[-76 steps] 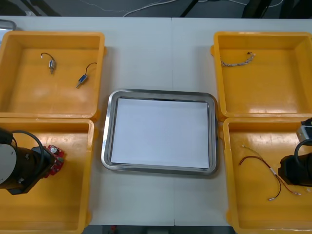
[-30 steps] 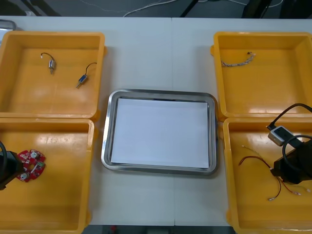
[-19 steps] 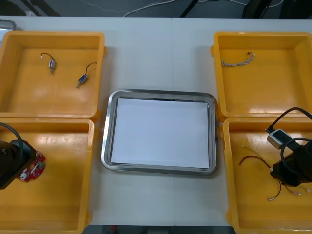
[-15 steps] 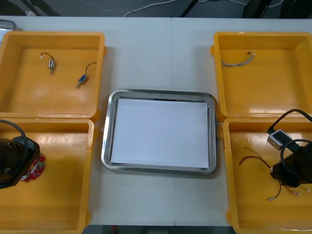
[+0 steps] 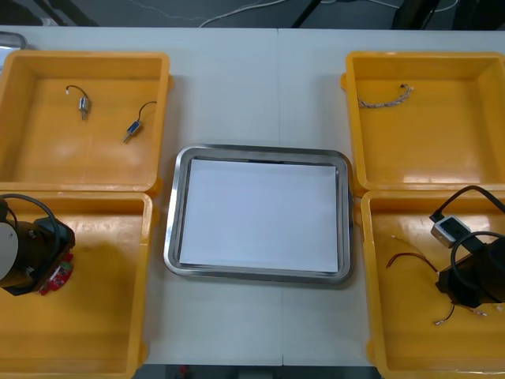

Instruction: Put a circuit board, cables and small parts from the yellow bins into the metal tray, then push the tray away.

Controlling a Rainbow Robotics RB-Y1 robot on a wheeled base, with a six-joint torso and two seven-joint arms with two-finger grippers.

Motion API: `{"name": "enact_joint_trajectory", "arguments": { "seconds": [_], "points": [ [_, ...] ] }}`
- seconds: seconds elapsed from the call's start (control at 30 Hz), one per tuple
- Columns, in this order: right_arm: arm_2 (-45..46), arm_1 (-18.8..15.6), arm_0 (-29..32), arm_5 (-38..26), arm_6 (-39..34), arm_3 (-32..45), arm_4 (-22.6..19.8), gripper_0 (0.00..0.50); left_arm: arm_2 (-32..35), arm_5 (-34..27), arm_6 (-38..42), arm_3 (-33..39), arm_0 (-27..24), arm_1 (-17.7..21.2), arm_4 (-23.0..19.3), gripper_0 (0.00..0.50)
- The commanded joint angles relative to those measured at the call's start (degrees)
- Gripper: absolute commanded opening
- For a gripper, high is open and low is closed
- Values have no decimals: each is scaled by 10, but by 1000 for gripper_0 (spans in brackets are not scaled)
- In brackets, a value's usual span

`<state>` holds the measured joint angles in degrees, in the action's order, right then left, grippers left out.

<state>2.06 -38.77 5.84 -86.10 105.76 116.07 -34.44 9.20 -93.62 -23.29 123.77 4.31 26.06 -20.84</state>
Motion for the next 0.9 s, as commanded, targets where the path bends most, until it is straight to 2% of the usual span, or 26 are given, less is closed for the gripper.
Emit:
{"name": "enact_joint_trajectory", "arguments": {
  "seconds": [0.03, 0.47, 0.5, 0.53, 0.57, 0.6, 0.63, 0.67, 0.7, 0.73, 0.77, 0.8, 0.9],
  "points": [
    [-10, 15, 13, 13, 27, -7, 9, 500, -14, 4, -37, -5, -11, -9, 12, 500],
    [-14, 15, 13, 22, 29, -16, 9, 494, -39, 54, -57, -46, -8, -9, 22, 500],
    [-14, 15, 13, 22, 29, -16, 9, 465, -41, 56, -57, -48, -8, -9, 22, 500],
    [-14, 15, 13, 22, 28, -16, 9, 362, -43, 62, -58, -49, -9, -9, 23, 497],
    [-14, 15, 13, 22, 27, -16, 9, 215, -44, 63, -58, -49, -8, -9, 23, 449],
    [-14, 15, 12, 22, 26, -16, 8, 90, -44, 63, -58, -49, -8, -9, 24, 389],
    [-14, 15, 13, 22, 26, -16, 8, 44, -44, 63, -58, -49, -8, -9, 24, 350],
    [-14, 15, 12, 22, 25, -15, 8, 0, -44, 63, -58, -49, -8, -9, 25, 273],
    [-14, 15, 12, 22, 24, -16, 7, 0, -44, 62, -58, -49, -8, -9, 25, 184],
    [-14, 15, 11, 22, 25, -16, 7, 0, -44, 61, -58, -50, -8, -8, 25, 135],
    [-14, 15, 9, 22, 25, -15, 6, 0, -44, 61, -58, -49, -8, -8, 25, 51],
    [-14, 15, 7, 22, 26, -16, 6, 0, -44, 61, -58, -49, -8, -9, 26, 0],
    [-10, 15, -3, 15, 27, -14, 2, 0, -44, 61, -58, -49, -8, -9, 25, 0]
  ]
}}
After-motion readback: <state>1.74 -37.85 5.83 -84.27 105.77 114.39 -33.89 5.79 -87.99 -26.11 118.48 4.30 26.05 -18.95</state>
